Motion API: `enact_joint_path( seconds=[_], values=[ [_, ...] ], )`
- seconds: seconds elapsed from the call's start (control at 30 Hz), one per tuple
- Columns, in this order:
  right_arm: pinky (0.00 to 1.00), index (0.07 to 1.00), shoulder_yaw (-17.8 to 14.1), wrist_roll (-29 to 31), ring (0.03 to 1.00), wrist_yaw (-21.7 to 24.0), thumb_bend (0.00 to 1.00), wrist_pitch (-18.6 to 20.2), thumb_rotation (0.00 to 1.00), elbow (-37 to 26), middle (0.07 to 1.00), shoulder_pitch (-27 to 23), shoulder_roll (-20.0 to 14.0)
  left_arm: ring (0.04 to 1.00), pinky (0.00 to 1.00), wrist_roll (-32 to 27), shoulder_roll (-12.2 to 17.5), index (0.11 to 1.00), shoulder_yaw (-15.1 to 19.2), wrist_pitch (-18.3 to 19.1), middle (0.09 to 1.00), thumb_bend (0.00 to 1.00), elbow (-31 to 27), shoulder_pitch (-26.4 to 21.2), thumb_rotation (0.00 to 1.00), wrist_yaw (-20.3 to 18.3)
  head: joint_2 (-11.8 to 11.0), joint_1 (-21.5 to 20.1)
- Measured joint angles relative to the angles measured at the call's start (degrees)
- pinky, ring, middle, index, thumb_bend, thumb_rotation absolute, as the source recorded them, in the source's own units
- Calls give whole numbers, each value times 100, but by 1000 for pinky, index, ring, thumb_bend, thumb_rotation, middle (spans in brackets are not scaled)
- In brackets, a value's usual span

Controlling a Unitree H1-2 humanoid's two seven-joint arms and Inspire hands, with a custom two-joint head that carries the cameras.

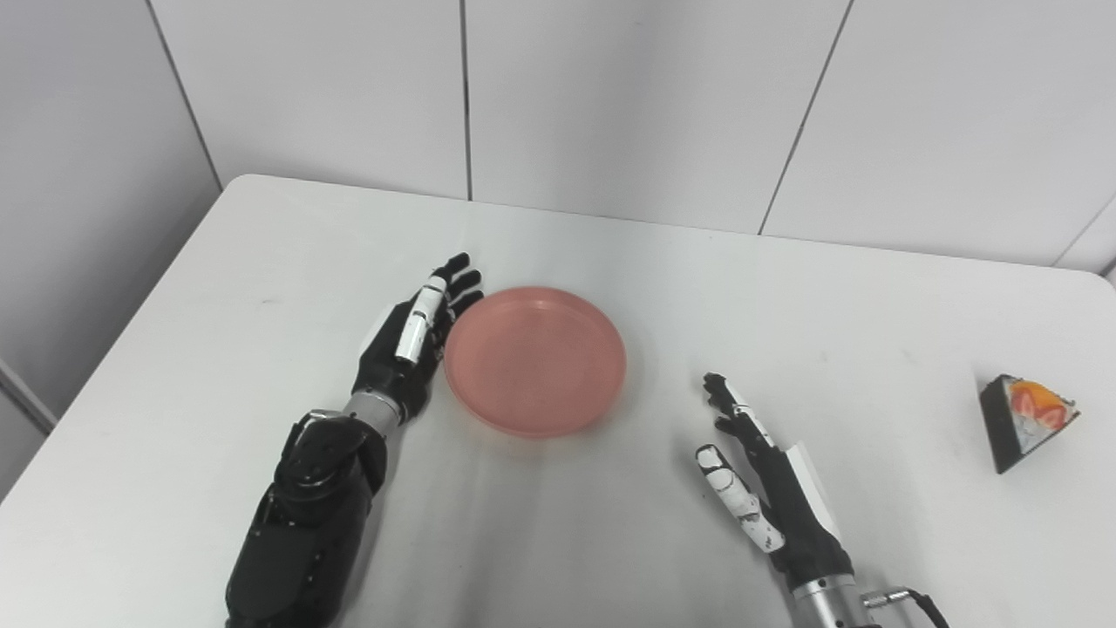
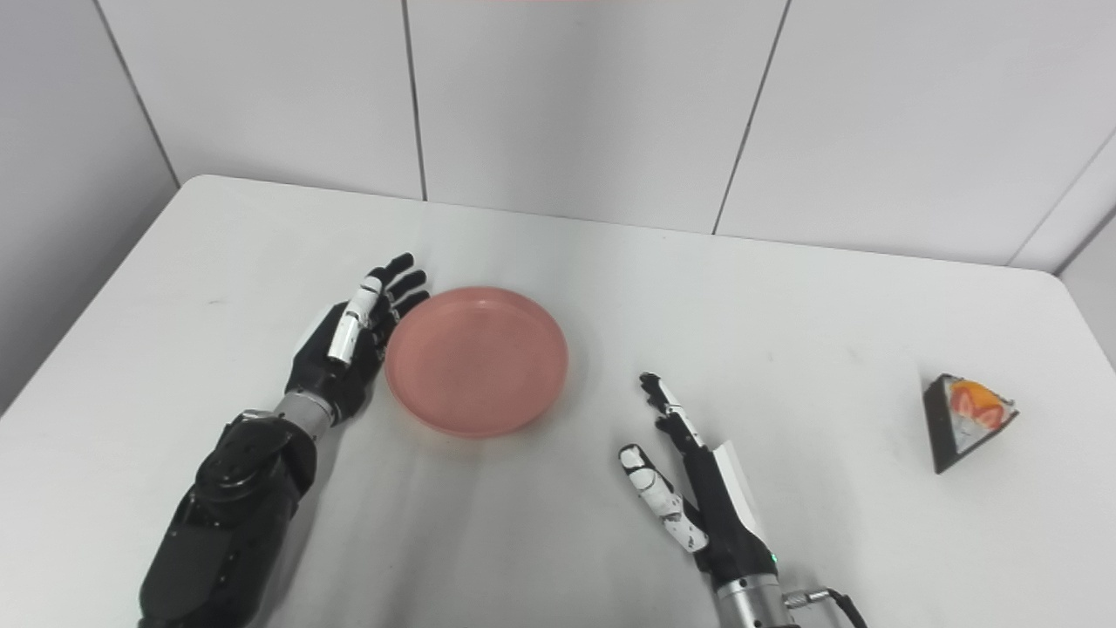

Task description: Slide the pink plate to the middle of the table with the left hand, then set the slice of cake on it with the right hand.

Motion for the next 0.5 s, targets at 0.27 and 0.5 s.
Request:
enact_joint_path(
  seconds=[0.27, 0.5],
  values=[
    [875, 929, 82, -26, 919, -49, 335, 0, 1000, 63, 931, -64, 26, 924, 913, -228, -191, 933, -232, 179, 944, 346, -248, 208, 1000, -351, -18, -168],
    [880, 927, 133, -73, 921, -102, 323, -1, 1000, 99, 930, -102, 34, 933, 931, -343, -284, 937, -319, 235, 940, 359, -312, 293, 1000, -562, -18, -326]
  ],
)
